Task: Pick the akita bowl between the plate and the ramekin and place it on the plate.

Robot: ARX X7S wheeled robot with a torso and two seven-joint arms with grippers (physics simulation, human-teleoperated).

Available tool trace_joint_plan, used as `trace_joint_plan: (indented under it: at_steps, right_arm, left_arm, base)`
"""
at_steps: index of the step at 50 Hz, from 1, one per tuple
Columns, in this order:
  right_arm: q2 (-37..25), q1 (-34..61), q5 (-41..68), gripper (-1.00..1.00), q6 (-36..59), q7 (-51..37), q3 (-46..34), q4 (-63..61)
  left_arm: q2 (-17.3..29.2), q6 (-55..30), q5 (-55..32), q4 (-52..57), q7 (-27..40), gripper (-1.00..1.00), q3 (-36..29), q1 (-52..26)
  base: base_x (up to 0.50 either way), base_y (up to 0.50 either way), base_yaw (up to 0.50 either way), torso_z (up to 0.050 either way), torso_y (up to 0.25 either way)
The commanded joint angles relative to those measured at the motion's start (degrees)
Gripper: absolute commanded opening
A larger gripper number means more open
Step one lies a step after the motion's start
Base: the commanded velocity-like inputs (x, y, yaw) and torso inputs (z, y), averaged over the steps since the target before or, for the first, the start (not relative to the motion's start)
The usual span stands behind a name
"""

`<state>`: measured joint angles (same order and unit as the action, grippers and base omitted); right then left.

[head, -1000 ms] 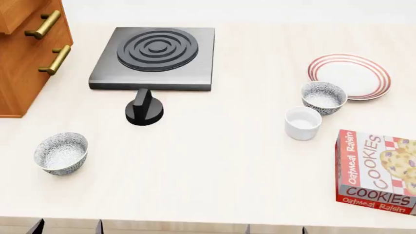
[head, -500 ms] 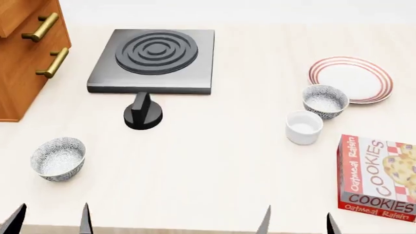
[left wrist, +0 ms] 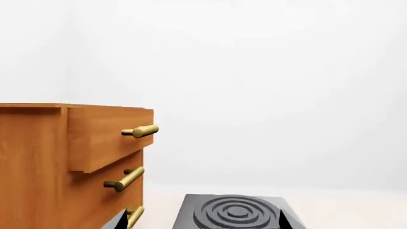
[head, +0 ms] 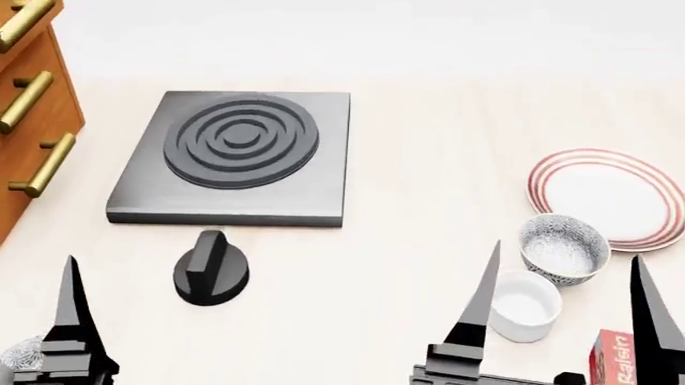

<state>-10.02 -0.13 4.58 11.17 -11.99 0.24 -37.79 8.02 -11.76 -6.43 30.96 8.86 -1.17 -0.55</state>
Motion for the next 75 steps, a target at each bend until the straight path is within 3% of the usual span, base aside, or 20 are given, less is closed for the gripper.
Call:
trace_joint_plan:
  at_steps: [1, 37, 41, 48, 75]
  right_arm:
    - [-0.3, -0.7, -2.1, 1.0, 0.3, 1.0, 0.7, -4.3]
    - [-2.0, -2.0, -3.6, 1.0, -3.5, -0.8, -0.8, -3.3]
    - [-1.5, -1.3, 0.7, 1.0, -1.7, -0.8, 0.8, -2.5]
    - [-1.9, -1.4, 1.4, 1.0, -2.3, -0.6, 0.6, -2.0]
    - [-3.0, -2.3, 1.1, 1.0, -4.5, -1.1, -0.6, -1.4]
  left_arm:
    - [-0.4, 1.0, 0.2, 2.5, -0.6, 1.0, 1.8, 1.1]
    - [1.6, 2.7, -1.3, 1.8, 1.2, 1.0, 0.9, 1.9]
    - [1.8, 2.6, -1.4, 1.9, 1.4, 1.0, 0.7, 2.0]
    - [2.1, 2.9, -1.6, 1.6, 1.7, 1.0, 0.5, 2.1]
    - [3.3, 3.2, -2.0, 1.3, 2.6, 1.0, -0.5, 2.3]
  base:
    - [0.5, 0.0, 0.0, 0.0, 0.0]
    - [0.5, 0.0, 0.0, 0.0, 0.0]
    - [0.5, 0.0, 0.0, 0.0, 0.0]
    - [0.04, -0.03, 0.0, 0.0, 0.0]
    - [0.0, -0.5, 0.0, 0.0, 0.0]
